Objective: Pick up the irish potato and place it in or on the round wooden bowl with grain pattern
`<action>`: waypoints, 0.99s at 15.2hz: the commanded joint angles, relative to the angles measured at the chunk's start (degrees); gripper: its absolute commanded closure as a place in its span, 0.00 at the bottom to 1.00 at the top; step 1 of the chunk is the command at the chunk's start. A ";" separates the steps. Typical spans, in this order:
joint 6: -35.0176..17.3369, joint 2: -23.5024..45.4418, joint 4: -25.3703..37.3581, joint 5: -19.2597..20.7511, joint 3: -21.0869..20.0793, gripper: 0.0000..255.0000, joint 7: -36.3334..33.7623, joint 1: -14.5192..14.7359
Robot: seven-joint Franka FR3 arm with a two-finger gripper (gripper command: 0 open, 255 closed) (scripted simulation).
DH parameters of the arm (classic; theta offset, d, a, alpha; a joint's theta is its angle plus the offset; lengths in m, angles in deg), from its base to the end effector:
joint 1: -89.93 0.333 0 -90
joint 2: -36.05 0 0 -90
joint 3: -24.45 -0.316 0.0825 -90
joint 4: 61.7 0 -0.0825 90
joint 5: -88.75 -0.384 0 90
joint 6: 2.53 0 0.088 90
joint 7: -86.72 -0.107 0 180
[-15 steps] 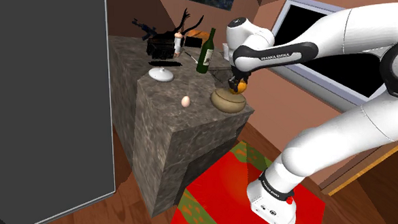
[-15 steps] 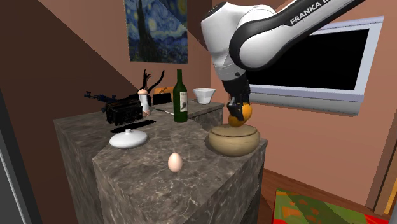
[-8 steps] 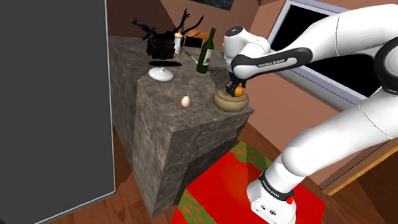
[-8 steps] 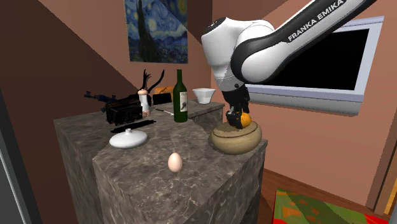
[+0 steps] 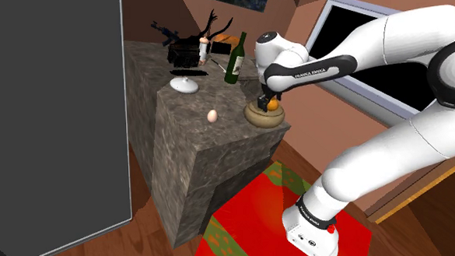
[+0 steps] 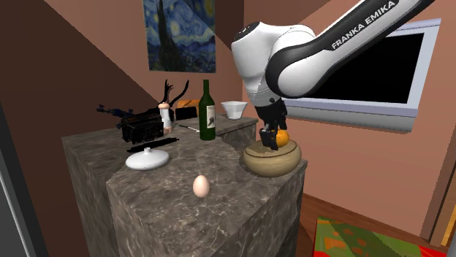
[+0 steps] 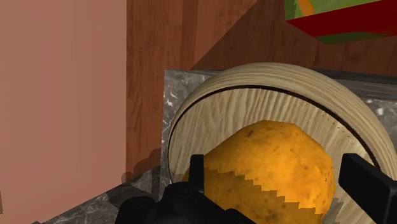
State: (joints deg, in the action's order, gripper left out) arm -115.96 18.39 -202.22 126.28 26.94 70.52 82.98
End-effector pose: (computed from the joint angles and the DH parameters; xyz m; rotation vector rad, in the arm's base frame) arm 0.4144 -0.1081 0.4105 2.5607 -0.1616 -0.1612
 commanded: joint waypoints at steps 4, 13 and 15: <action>0.03 0.20 -0.05 -0.18 -0.05 0.00 0.04 0.09; 7.11 -1.47 4.63 -3.31 -2.50 0.00 1.12 2.00; 7.11 -1.47 4.63 -3.31 -2.50 0.00 1.12 2.00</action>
State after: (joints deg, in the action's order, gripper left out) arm -108.86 16.92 -197.60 122.97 24.44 71.64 84.98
